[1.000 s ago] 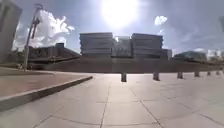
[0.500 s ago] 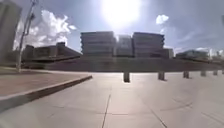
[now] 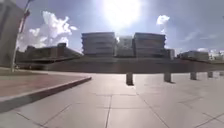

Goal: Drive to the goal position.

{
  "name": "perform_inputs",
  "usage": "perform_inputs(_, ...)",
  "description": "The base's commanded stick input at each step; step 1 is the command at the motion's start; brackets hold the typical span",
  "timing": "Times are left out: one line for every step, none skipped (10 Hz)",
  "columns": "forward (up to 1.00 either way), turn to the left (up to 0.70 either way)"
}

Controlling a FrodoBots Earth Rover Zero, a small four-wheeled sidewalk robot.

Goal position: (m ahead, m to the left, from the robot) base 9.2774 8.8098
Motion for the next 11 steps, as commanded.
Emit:
perform_inputs(1.0,0.01)
perform_inputs(1.0,0.01)
perform_inputs(1.0,0.01)
perform_inputs(1.0,0.01)
perform_inputs(1.0,0.01)
perform_inputs(1.0,0.01)
perform_inputs(1.0,0.01)
perform_inputs(1.0,0.01)
perform_inputs(1.0,0.01)
perform_inputs(1.0,0.01)
perform_inputs(1.0,0.01)
